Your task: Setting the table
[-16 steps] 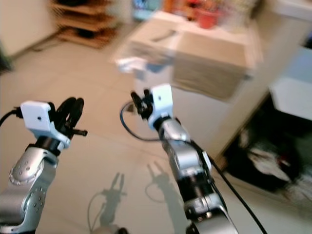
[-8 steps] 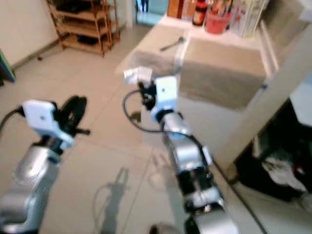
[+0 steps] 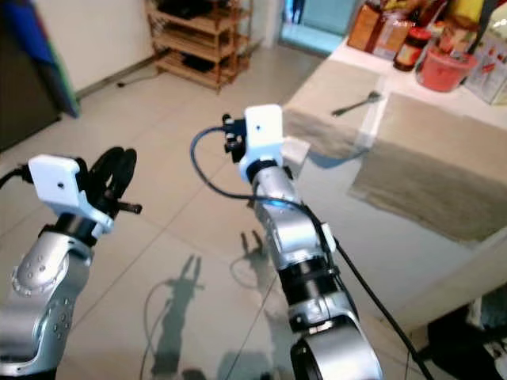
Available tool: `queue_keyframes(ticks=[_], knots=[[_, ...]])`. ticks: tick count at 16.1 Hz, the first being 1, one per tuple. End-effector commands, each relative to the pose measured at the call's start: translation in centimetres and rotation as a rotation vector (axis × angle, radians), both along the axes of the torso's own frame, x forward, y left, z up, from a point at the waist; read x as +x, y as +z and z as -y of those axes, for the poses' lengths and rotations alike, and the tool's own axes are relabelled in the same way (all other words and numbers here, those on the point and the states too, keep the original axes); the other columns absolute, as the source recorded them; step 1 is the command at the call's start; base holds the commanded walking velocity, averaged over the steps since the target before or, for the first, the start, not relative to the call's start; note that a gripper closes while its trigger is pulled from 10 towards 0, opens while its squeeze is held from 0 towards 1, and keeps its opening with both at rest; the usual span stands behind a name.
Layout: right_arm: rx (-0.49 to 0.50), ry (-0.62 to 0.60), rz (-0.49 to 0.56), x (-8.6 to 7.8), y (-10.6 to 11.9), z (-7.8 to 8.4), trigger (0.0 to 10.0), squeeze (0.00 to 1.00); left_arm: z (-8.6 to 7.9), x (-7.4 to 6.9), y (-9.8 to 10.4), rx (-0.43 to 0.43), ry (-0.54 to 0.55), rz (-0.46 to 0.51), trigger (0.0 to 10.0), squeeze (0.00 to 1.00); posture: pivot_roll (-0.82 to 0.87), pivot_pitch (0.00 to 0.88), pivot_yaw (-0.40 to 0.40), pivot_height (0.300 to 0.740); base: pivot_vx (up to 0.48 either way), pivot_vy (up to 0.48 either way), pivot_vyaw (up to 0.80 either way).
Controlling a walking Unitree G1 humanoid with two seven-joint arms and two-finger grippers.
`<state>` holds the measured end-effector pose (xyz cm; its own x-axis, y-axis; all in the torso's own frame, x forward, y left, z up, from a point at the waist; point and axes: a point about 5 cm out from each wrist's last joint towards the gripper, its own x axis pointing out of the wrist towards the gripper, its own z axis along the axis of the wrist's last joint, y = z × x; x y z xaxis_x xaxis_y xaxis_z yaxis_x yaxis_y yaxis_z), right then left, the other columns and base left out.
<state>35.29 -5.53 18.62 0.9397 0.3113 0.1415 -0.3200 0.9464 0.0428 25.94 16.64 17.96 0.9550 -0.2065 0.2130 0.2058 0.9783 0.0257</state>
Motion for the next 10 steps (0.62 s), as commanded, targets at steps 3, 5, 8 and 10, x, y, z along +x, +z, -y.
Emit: queue_keyframes(ticks=[3, 5, 8, 10], knots=[[0.025, -0.052, -0.055, 0.50, -0.50, 1.89, 10.0, 0.00, 1.05, 0.01, 0.64, 0.017, -0.044, 0.024, 10.0, 0.00, 0.01, 0.054, -0.026, 0.740, 0.480, 0.000, 0.00], [0.026, -0.029, -0.056, 0.46, -0.52, 1.81, 10.0, 0.00, 1.18, -0.01, 0.82, 0.029, -0.047, 0.032, 10.0, 0.00, 0.01, 0.057, -0.029, 0.740, 0.480, 0.000, 0.00], [0.058, 0.005, -0.056, 0.26, -0.22, 1.66, 10.0, 0.00, 1.57, -0.14, 1.23, 0.034, -0.056, 0.045, 10.0, 0.00, 0.01, 0.060, -0.032, 0.740, 0.480, 0.000, -0.80], [0.078, 0.022, -0.037, 0.22, 0.38, 1.65, 10.0, 0.00, 1.57, -0.04, 1.34, 0.035, -0.051, 0.045, 10.0, 0.00, 0.01, 0.064, -0.029, 0.740, 0.480, 0.000, -0.80]])
